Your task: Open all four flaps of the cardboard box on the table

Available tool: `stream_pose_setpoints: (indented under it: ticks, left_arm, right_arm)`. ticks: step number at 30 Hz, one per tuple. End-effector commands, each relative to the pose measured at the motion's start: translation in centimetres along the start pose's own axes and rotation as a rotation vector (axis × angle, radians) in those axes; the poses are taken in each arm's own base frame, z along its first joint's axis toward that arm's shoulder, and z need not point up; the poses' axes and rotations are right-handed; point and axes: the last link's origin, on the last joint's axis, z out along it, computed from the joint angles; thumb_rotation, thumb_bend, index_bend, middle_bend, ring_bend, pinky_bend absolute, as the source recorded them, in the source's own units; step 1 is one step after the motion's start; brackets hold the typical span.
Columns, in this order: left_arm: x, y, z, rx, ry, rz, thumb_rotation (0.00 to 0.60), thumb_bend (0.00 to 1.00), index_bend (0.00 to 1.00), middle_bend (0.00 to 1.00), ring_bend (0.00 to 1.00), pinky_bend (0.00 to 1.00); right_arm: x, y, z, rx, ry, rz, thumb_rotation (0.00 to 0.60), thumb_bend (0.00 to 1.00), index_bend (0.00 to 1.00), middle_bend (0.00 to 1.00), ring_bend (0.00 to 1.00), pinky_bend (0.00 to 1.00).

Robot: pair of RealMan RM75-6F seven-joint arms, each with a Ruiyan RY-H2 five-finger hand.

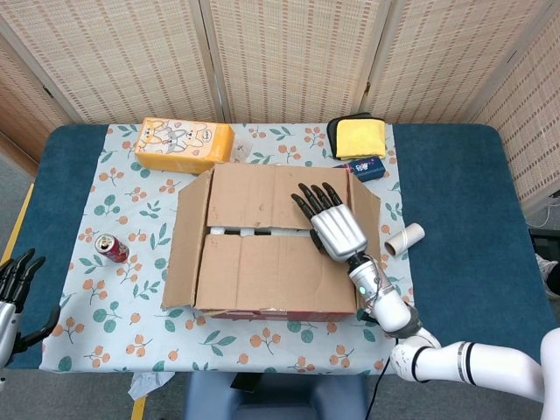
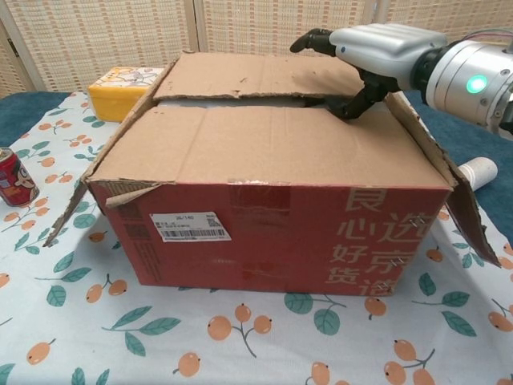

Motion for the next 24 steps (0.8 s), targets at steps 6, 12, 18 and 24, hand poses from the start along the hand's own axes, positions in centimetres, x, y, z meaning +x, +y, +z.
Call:
stream_pose_setpoints:
  ticks: [6, 12, 18, 24]
  left_arm:
    - [-0.1, 0.0, 0.1, -0.001, -0.006, 0.006, 0.600, 0.47, 0.00, 0.00, 0.00, 0.00]
    - [0.0, 0.2, 0.0, -0.009, -0.005, 0.001, 0.600, 0.47, 0.00, 0.00, 0.00, 0.00]
    - [-0.1, 0.1, 0.0, -0.009, -0.010, 0.006, 0.600, 0.47, 0.00, 0.00, 0.00, 0.00]
    - [-0.1, 0.2, 0.0, -0.010, -0.010, 0.010, 0.600, 0.47, 0.00, 0.00, 0.00, 0.00]
  right_arm:
    - [-0.5, 0.6, -0.4, -0.007, -0.039, -0.003, 0.600, 0.44, 0.00, 0.00, 0.00, 0.00]
    - [-0.4, 0.5, -0.4, 0.005, -0.050, 0.014, 0.600, 0.44, 0.00, 0.00, 0.00, 0.00]
    - [-0.5, 0.8, -1.1, -0.002, -0.066, 0.001, 0.600, 0.44, 0.00, 0.00, 0.00, 0.00]
    - [-0.1, 1.5, -1.3, -0.018, -0.047, -0.010, 0.600, 0.44, 0.00, 0.00, 0.00, 0.00]
